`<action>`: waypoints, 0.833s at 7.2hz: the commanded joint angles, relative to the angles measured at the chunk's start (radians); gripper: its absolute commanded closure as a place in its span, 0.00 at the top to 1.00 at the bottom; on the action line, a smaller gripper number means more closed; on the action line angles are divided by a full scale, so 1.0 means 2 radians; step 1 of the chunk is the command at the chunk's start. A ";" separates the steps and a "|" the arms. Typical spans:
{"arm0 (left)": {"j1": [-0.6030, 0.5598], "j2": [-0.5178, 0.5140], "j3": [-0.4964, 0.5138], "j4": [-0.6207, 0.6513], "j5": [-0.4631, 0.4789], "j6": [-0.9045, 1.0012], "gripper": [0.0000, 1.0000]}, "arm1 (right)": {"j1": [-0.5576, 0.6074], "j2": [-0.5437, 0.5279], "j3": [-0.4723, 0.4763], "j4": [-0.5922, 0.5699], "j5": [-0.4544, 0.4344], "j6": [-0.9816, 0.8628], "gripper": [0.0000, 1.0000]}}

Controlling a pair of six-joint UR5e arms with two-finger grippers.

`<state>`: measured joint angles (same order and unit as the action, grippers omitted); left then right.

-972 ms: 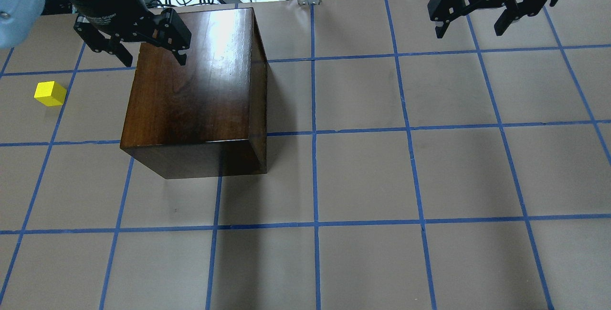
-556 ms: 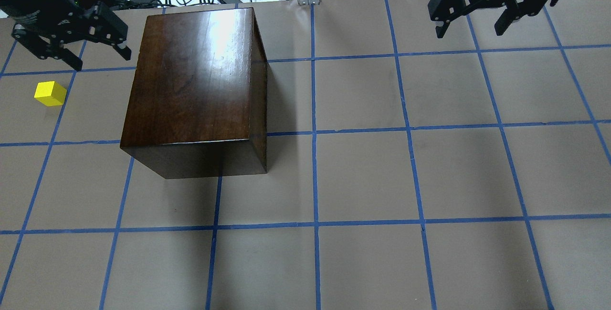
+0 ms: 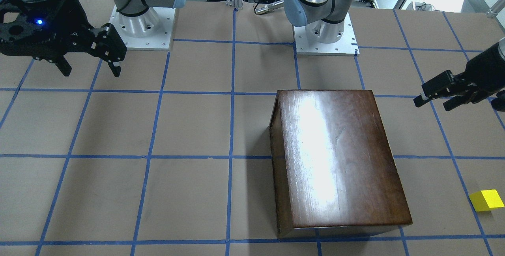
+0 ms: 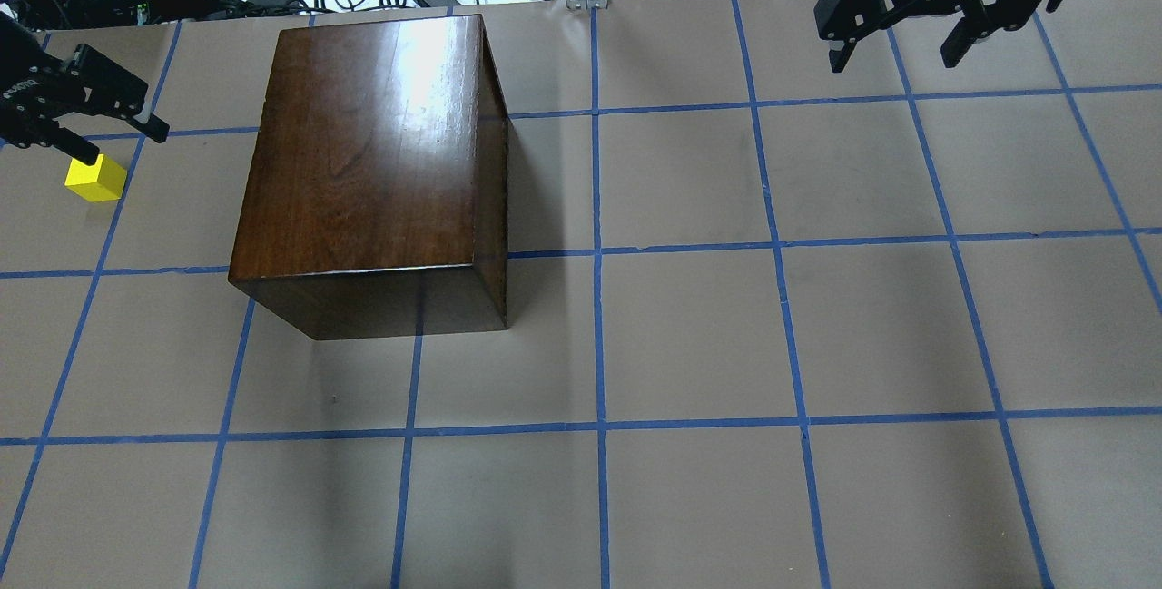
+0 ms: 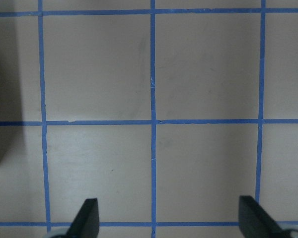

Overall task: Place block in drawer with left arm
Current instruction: 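Move the left gripper down beside the cabinet toward the white drawer handle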

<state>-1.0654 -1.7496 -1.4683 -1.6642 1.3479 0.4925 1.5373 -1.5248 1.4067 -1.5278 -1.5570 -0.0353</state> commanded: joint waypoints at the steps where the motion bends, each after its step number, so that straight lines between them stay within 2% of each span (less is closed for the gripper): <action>1: 0.007 -0.045 -0.001 0.023 -0.017 0.051 1.00 | 0.000 0.000 0.000 0.000 0.000 0.000 1.00; 3: 0.007 -0.071 -0.017 0.066 -0.018 0.071 0.99 | 0.001 -0.001 0.000 0.000 0.000 0.000 1.00; 5: 0.006 -0.090 -0.021 0.074 -0.019 0.071 0.98 | 0.000 -0.001 0.000 0.000 0.001 0.000 1.00; 6: 0.006 -0.094 -0.032 0.077 -0.039 0.068 0.98 | 0.000 0.000 0.000 0.000 0.000 0.000 1.00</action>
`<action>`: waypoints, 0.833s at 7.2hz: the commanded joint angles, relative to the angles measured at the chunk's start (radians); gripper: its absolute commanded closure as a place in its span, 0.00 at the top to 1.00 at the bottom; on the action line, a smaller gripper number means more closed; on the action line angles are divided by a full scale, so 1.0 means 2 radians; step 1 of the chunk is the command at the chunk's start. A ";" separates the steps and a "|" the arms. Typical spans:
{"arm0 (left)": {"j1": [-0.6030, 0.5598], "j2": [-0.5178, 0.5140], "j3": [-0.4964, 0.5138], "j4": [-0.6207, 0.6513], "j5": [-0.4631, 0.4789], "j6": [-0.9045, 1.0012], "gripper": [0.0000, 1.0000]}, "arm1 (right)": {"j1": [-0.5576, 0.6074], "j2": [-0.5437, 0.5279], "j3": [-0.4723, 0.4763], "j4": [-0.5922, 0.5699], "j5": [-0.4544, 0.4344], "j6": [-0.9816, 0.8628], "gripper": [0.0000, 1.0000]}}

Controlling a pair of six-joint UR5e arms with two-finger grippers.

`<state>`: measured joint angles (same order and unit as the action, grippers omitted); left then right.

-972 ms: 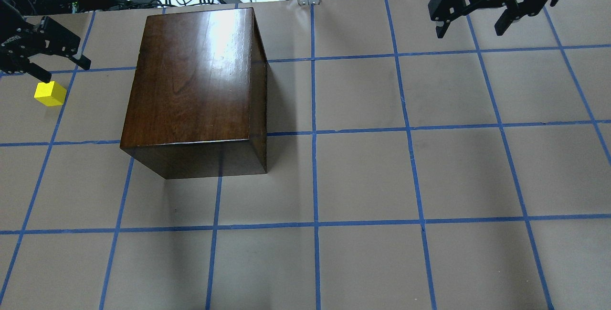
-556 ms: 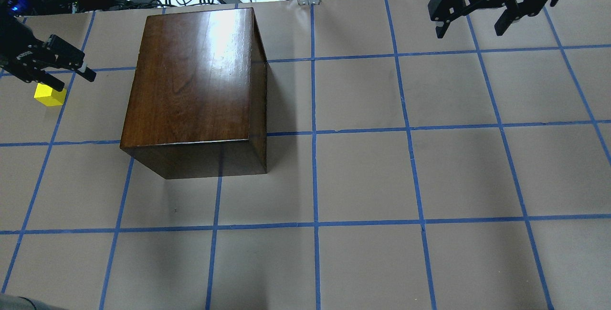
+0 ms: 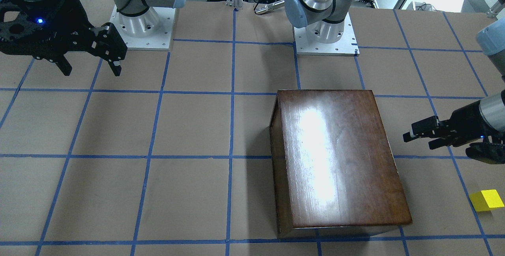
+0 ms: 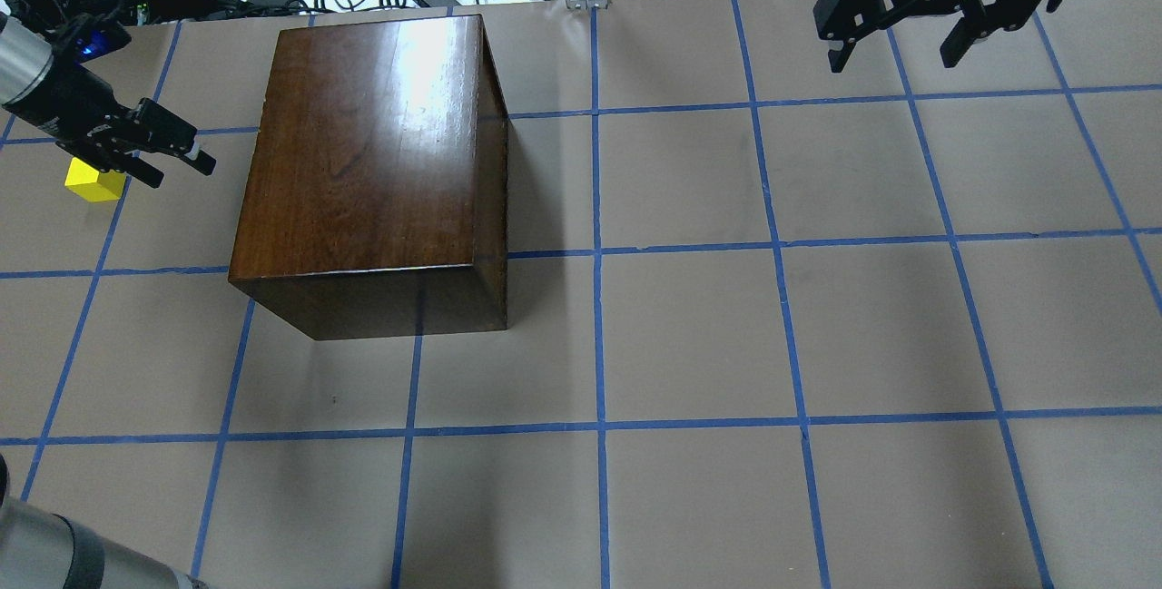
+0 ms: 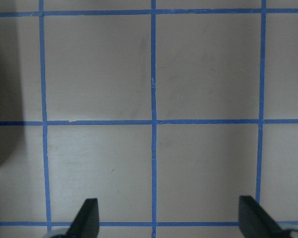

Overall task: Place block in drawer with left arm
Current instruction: 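Move the left gripper down beside the cabinet toward the white drawer handle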

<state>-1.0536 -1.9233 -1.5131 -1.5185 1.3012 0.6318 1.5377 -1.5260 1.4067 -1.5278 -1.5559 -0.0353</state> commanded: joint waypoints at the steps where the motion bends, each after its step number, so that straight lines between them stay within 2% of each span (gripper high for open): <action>1: -0.003 -0.009 -0.026 0.017 -0.034 -0.020 0.98 | 0.000 0.001 0.000 0.000 0.000 0.000 1.00; 2: -0.005 -0.008 -0.032 0.031 -0.035 -0.056 0.98 | 0.000 0.001 0.000 0.000 0.000 0.000 1.00; 6: -0.005 -0.017 -0.028 0.040 -0.035 -0.066 0.98 | 0.000 0.000 0.000 0.000 -0.001 0.000 1.00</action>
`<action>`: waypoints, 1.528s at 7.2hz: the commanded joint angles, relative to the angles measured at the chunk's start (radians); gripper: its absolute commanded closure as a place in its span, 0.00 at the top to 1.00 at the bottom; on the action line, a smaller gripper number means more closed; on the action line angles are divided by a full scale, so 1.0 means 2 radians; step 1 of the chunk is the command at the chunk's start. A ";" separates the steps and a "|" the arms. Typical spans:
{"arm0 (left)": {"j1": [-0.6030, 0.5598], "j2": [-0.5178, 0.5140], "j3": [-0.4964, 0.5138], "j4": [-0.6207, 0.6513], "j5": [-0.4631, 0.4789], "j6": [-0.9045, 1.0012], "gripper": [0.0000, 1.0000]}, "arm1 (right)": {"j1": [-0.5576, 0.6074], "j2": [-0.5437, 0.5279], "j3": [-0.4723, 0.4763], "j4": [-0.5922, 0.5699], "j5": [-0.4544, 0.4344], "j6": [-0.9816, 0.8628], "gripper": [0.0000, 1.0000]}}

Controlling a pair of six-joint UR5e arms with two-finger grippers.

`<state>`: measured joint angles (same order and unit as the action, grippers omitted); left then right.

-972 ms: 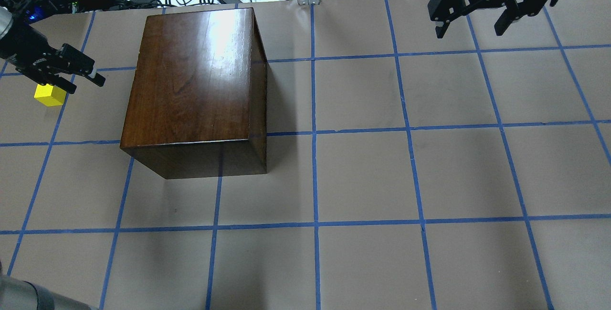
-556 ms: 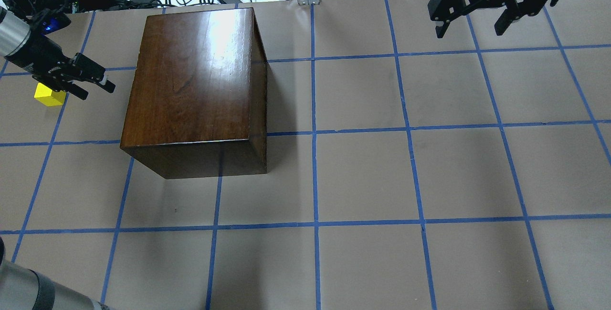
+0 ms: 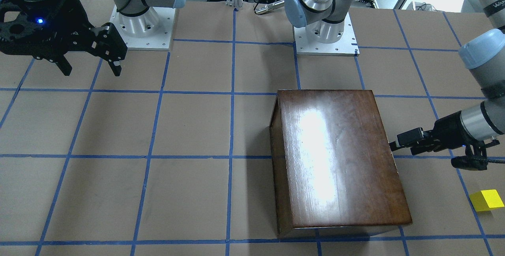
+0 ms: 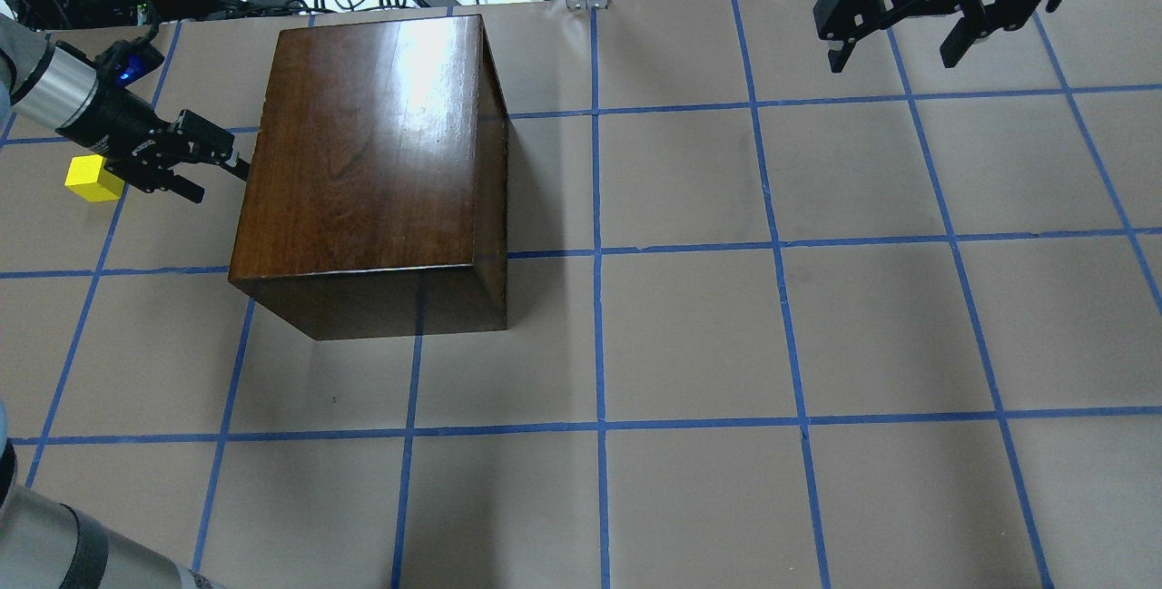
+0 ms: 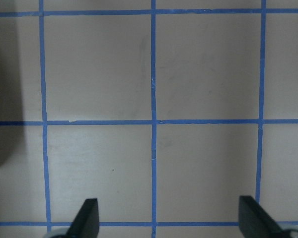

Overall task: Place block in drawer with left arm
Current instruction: 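Close the left gripper on the white drawer handle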

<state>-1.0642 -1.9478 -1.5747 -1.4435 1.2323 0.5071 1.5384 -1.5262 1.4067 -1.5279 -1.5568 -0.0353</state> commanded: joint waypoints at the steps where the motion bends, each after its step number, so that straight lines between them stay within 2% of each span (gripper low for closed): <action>1: 0.000 -0.009 0.003 0.003 -0.002 -0.004 0.98 | 0.000 0.001 0.000 0.000 0.000 0.000 1.00; 4: -0.005 -0.019 0.002 0.018 -0.003 -0.029 0.98 | 0.000 0.000 0.000 0.000 0.001 0.000 1.00; 11: -0.018 -0.021 0.004 0.040 0.002 -0.020 0.98 | -0.001 0.000 0.000 0.000 0.001 0.000 1.00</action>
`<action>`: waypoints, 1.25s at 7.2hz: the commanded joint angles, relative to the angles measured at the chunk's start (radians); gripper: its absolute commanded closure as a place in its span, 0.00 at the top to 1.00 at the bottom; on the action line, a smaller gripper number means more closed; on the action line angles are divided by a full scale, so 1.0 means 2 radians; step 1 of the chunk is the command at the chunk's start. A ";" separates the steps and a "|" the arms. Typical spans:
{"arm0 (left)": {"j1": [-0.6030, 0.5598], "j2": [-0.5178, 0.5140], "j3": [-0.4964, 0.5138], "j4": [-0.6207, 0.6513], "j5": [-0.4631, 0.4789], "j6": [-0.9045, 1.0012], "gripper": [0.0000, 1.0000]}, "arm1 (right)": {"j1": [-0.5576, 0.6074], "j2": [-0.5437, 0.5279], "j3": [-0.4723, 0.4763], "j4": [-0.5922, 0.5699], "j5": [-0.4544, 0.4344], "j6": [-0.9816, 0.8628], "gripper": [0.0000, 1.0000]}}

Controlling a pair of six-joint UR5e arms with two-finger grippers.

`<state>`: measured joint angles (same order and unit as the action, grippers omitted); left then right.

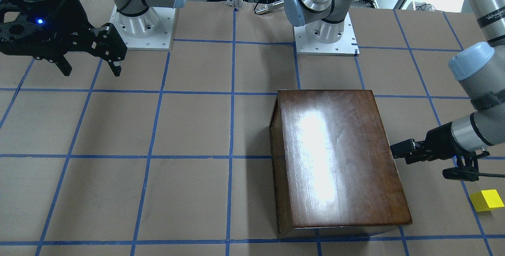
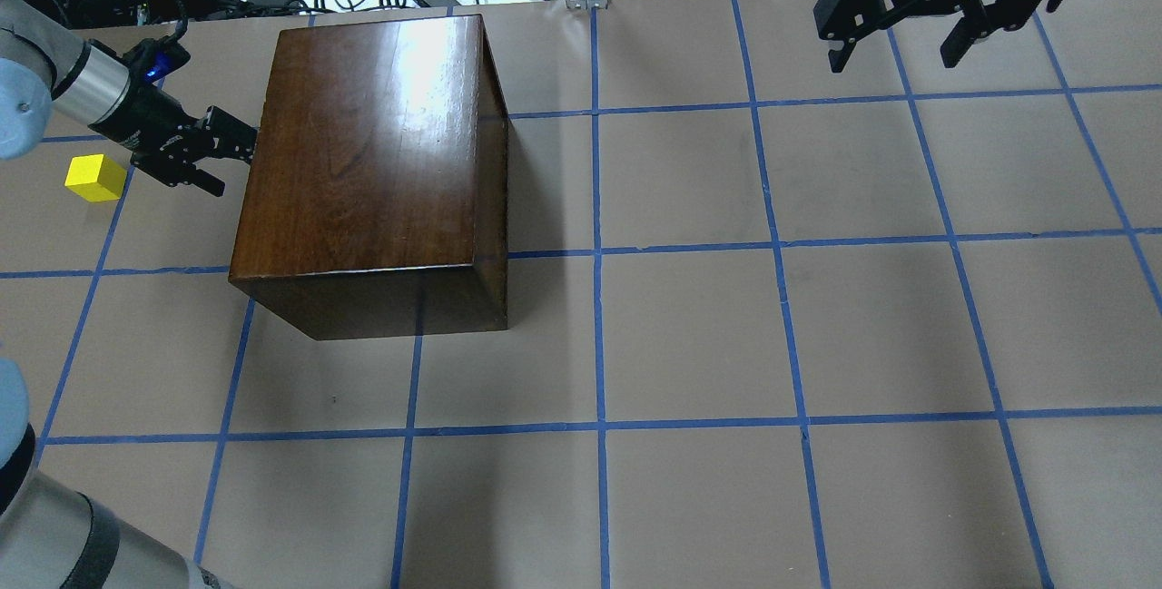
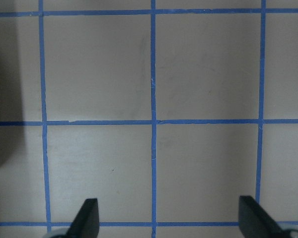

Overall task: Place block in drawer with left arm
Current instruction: 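Pull the drawer outward from the cabinet with the left gripper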

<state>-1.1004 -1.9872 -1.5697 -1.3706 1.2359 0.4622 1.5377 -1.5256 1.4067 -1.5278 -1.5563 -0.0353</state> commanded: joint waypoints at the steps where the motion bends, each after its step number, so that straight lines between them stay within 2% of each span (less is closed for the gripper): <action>1: 0.000 -0.003 0.000 0.003 0.000 0.004 0.98 | 0.000 0.000 0.000 0.000 0.000 0.000 1.00; 9: 0.016 -0.007 0.006 0.020 0.021 0.025 0.98 | 0.000 0.000 0.000 0.000 0.000 0.000 1.00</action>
<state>-1.0830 -1.9998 -1.5611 -1.3313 1.2763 0.5065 1.5386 -1.5251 1.4066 -1.5278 -1.5559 -0.0353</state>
